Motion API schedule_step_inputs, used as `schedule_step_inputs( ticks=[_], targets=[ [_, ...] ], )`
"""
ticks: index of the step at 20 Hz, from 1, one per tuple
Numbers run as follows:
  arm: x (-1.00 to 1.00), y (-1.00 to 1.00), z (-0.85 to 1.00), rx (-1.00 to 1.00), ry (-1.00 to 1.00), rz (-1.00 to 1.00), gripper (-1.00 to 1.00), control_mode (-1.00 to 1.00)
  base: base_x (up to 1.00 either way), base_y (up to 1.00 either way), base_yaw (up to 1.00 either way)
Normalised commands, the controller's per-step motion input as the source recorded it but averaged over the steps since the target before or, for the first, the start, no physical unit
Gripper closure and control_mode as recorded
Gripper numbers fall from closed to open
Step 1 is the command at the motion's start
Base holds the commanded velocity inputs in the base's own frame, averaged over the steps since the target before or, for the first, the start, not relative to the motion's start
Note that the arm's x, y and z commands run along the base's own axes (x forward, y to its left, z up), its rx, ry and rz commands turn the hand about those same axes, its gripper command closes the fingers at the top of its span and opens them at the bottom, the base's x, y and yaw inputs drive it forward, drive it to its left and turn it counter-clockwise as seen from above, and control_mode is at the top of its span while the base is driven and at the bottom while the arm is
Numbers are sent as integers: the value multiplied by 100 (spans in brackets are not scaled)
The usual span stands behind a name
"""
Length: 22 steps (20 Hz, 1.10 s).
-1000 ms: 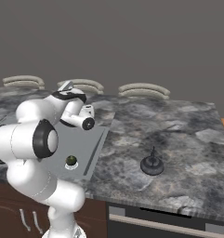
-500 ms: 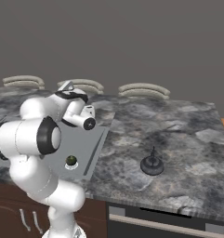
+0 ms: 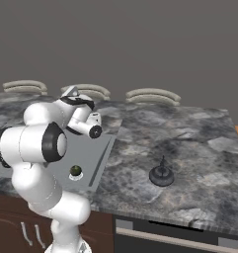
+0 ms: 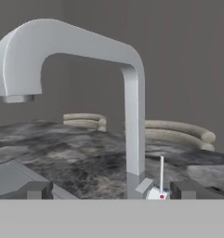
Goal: Pick up all produce items and place them in the sink. Turn on the sink faucet to wash them. Then turn the sink off and put them in the tray.
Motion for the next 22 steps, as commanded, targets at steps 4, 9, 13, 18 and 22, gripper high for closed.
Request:
schedule_step_inputs(
  ticks=[4, 9, 13, 18, 22],
  targets=[
    [20, 0, 0, 0, 0, 0, -100, -100, 0, 0, 0],
    [32, 0, 0, 0, 0, 0, -100, -100, 0, 0, 0],
    [28, 0, -8, 0, 0, 0, -100, -100, 0, 0, 0],
    [28, 0, -12, 0, 0, 0, -100, -100, 0, 0, 0],
    [30, 0, -14, 0, 1, 0, -100, -100, 0, 0, 0]
  ],
)
